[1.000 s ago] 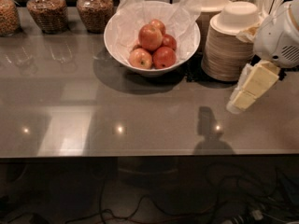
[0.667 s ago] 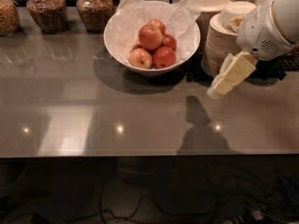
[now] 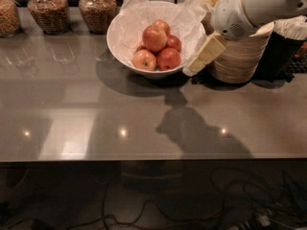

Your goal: Pick apple from white bowl

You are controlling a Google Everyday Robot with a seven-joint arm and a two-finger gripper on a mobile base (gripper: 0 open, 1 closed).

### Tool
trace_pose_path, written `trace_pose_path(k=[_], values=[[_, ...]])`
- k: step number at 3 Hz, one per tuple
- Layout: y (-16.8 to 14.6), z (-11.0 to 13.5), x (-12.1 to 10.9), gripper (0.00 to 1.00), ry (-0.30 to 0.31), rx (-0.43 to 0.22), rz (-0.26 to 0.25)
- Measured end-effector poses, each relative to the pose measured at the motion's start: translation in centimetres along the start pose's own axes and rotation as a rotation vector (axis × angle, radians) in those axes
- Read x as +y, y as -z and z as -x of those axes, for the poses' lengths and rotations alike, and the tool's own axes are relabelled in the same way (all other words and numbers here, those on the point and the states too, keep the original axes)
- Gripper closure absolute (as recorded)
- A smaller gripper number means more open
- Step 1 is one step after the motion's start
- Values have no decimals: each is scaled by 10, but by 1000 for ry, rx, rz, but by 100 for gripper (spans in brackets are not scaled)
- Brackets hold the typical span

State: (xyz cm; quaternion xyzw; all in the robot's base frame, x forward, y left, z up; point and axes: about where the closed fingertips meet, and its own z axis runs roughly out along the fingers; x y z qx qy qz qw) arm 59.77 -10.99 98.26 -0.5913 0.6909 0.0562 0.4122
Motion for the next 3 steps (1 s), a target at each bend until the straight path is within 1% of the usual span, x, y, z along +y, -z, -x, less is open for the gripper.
trace_pose_path(k=[1, 2, 3], values=[[-31, 18, -17, 0, 30, -21, 7], [-89, 39, -46, 0, 58, -20, 3], [-89, 39, -46, 0, 58, -20, 3]])
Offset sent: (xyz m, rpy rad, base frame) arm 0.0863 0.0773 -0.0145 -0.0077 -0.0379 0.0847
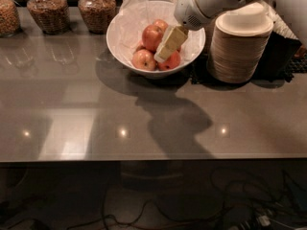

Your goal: Pick apple from white bowl

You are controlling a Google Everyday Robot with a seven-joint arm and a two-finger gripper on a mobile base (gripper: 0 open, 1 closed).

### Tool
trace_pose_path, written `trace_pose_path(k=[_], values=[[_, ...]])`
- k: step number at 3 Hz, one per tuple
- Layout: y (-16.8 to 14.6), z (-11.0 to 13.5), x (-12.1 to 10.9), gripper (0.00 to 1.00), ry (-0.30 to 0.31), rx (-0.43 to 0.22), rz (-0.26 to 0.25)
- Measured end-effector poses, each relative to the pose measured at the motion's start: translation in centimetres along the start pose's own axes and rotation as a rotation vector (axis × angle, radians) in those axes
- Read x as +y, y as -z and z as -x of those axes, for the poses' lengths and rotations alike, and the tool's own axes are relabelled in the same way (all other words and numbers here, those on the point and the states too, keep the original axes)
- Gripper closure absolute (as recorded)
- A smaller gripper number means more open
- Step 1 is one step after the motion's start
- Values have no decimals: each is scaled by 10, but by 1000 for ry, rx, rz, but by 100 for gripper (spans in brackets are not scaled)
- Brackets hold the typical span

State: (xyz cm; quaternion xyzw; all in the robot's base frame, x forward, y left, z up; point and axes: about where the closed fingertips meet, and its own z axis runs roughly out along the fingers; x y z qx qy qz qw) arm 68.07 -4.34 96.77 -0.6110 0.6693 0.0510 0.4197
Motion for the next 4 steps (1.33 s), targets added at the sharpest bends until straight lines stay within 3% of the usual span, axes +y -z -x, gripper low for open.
trace_pose_path(k=[1, 3, 4], values=[[-6, -1, -5, 0, -3, -23, -40], [-25, -4, -16, 42, -14, -57, -76], [-25, -4, -16, 49, -14, -56, -77]])
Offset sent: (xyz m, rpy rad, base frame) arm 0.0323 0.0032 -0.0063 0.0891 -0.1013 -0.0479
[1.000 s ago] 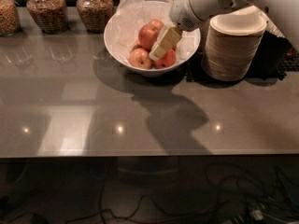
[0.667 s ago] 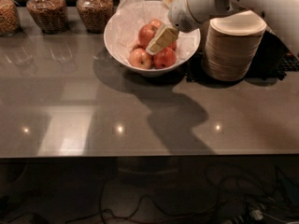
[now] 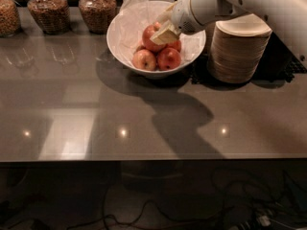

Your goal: Pick apple from white bowl

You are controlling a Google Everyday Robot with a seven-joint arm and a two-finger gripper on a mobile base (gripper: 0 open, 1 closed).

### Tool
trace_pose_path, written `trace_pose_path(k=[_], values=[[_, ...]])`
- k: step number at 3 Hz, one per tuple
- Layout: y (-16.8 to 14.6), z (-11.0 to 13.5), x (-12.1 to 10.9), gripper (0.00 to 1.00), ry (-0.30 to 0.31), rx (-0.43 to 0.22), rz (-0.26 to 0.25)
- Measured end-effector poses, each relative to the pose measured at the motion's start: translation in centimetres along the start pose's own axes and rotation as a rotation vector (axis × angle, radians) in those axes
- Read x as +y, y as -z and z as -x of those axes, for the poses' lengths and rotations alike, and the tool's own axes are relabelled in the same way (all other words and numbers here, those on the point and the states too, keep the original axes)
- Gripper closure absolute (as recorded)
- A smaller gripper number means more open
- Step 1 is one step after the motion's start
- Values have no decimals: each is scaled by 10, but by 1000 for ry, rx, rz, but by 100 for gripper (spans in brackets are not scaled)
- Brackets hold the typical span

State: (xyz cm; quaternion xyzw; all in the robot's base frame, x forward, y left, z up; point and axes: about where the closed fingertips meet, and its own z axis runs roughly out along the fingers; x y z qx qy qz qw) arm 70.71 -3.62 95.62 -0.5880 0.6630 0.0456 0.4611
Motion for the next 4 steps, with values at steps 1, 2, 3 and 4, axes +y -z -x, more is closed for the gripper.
trace_pose_path(k=[1, 2, 3, 4], values=[[-3, -2, 0, 38, -3, 1, 1], [-16, -12, -2, 29, -15, 4, 11], [-28, -18, -6, 32, -19, 1, 17], [-40, -23, -9, 32, -23, -1, 26]])
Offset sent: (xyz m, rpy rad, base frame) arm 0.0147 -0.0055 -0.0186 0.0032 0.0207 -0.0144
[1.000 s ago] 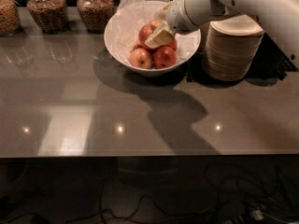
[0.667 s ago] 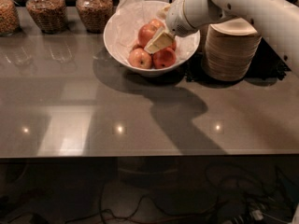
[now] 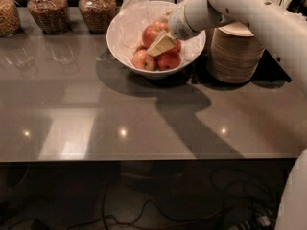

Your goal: Pick apple from white bowl

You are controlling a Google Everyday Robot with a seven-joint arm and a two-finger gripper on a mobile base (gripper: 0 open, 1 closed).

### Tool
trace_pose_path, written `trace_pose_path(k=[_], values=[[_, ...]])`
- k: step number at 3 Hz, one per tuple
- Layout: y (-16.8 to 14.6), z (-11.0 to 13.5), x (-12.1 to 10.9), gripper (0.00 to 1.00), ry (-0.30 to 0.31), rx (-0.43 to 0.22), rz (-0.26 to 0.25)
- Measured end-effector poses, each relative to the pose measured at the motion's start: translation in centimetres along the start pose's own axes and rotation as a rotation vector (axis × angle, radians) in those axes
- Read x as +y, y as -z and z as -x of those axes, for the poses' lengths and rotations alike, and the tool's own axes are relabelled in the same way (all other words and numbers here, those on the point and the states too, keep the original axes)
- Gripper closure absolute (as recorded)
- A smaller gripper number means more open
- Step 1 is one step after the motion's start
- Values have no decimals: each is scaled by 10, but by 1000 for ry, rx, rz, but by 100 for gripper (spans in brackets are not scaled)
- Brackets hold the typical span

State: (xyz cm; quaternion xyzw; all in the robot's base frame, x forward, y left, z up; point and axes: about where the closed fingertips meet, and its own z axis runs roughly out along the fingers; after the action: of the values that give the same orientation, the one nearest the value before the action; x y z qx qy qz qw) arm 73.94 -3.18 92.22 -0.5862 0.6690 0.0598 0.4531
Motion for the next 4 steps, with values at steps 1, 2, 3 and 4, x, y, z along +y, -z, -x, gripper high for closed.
trace_pose_path(k=[1, 2, 3, 4], values=[[-5, -1, -1, 37, -2, -1, 8], [-3, 1, -1, 56, -2, -1, 9], [-3, 1, -1, 80, 1, -1, 11], [3, 4, 2, 99, 17, 1, 19]])
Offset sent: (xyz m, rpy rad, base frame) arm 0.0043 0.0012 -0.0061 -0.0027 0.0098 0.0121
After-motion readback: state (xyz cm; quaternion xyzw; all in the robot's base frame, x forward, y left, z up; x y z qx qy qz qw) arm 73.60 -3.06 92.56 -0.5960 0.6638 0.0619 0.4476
